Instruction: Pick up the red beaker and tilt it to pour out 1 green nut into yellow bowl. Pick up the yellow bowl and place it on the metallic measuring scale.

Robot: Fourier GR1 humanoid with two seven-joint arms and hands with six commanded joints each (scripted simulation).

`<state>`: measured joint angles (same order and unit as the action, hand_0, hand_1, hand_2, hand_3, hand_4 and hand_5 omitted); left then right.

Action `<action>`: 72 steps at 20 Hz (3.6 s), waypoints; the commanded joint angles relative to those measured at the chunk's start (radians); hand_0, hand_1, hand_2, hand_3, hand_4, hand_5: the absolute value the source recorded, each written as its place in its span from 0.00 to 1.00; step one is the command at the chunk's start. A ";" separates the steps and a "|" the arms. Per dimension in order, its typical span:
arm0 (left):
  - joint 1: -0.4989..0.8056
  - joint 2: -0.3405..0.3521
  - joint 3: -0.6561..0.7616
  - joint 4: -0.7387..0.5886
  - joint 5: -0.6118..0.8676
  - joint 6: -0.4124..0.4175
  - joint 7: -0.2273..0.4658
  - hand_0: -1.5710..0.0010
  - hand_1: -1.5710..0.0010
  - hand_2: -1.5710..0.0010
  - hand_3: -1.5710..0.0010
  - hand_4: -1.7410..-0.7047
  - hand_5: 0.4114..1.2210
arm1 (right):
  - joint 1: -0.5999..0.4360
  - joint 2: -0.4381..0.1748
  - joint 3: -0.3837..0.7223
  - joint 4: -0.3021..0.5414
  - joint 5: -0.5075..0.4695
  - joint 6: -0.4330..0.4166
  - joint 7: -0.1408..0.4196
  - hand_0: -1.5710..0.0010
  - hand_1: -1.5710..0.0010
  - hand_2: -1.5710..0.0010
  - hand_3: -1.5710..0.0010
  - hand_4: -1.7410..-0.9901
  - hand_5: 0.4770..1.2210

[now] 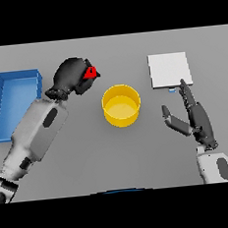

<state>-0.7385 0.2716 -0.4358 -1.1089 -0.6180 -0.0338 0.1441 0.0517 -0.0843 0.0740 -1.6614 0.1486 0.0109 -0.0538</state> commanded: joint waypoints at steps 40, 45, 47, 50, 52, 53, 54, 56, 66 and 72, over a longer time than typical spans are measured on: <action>-0.627 -0.052 -0.867 0.327 -0.435 -0.453 -0.098 0.00 0.00 0.00 0.00 0.00 1.00 | 0.004 0.023 -0.010 0.014 0.000 -0.022 0.020 1.00 1.00 1.00 1.00 0.66 0.15; -0.702 -0.028 -0.849 0.348 -0.411 -0.411 -0.096 0.00 0.00 0.00 0.00 0.00 0.92 | 0.011 0.018 -0.017 0.018 -0.022 -0.005 0.005 1.00 1.00 1.00 1.00 0.69 0.15; -0.748 0.003 -0.827 0.379 -0.397 -0.367 -0.096 0.00 0.12 0.12 0.00 0.05 0.95 | 0.001 0.016 -0.015 0.014 -0.020 -0.003 -0.007 1.00 1.00 1.00 1.00 0.70 0.17; -0.843 0.044 -0.780 0.421 -0.373 -0.306 -0.093 0.00 0.12 0.13 0.23 0.06 0.97 | -0.004 0.019 -0.019 0.017 -0.041 0.009 -0.011 1.00 1.00 1.00 1.00 0.68 0.19; -0.917 0.067 -0.740 0.494 -0.346 -0.282 -0.110 0.00 0.08 0.08 0.15 0.14 0.98 | -0.017 0.021 -0.021 0.027 -0.044 0.008 0.004 1.00 1.00 1.00 1.00 0.66 0.21; -0.957 0.091 -0.699 0.537 -0.316 -0.277 -0.106 0.00 0.06 0.07 0.12 0.16 0.99 | -0.016 0.013 -0.025 0.023 -0.049 0.014 0.003 1.00 1.00 1.00 1.00 0.65 0.21; -0.977 0.104 -0.662 0.580 -0.284 -0.279 -0.087 0.00 0.05 0.05 0.09 0.18 0.99 | -0.019 0.014 -0.022 0.036 -0.048 0.018 0.000 1.00 1.00 1.00 1.00 0.63 0.22; -0.998 0.127 -0.587 0.661 -0.209 -0.270 -0.070 0.00 0.03 0.03 0.06 0.16 0.99 | -0.033 0.007 -0.023 0.050 -0.045 0.023 -0.010 1.00 1.00 1.00 1.00 0.61 0.22; -0.814 0.351 -0.217 0.863 0.296 -0.051 0.111 0.00 0.00 0.00 0.11 0.02 1.00 | -0.027 -0.009 0.000 0.030 -0.018 0.026 -0.027 1.00 1.00 1.00 1.00 0.60 0.23; -0.588 0.404 -0.151 0.830 0.477 0.047 0.217 0.00 0.00 0.00 0.04 0.00 1.00 | -0.042 0.007 0.012 0.045 -0.019 0.028 -0.009 1.00 1.00 1.00 1.00 0.61 0.25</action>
<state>-1.3241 0.6753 -0.5881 -0.2784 -0.1383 0.0125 0.3607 0.0096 -0.0765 0.0859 -1.6167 0.1292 0.0396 -0.0627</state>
